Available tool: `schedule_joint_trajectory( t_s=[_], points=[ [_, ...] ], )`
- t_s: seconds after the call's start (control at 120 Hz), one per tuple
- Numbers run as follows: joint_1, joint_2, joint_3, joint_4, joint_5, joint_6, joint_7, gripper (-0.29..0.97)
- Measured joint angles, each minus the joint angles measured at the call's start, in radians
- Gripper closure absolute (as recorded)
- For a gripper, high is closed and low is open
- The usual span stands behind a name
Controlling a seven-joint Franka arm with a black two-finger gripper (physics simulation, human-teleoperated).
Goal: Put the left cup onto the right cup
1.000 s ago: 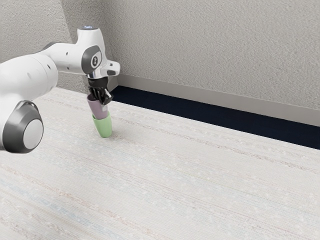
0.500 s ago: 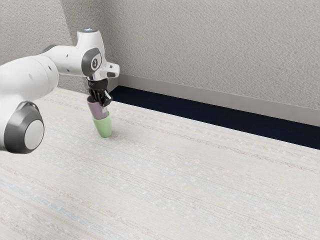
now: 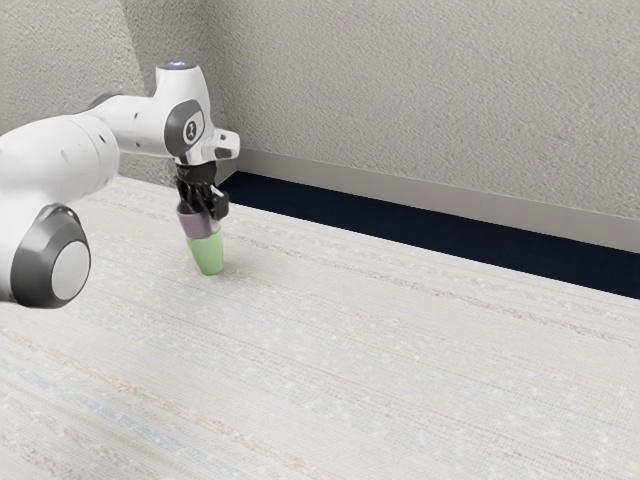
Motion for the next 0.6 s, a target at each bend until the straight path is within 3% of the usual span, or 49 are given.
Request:
schedule_joint_trajectory(
  t_s=[0.233,0.6],
  points=[
    [-0.001,-0.002,-0.001,0.001,-0.001,-0.003,-0.001,0.11],
    [-0.003,-0.021,-0.001,0.024,0.000,-0.031,-0.002,0.03]
  ],
)
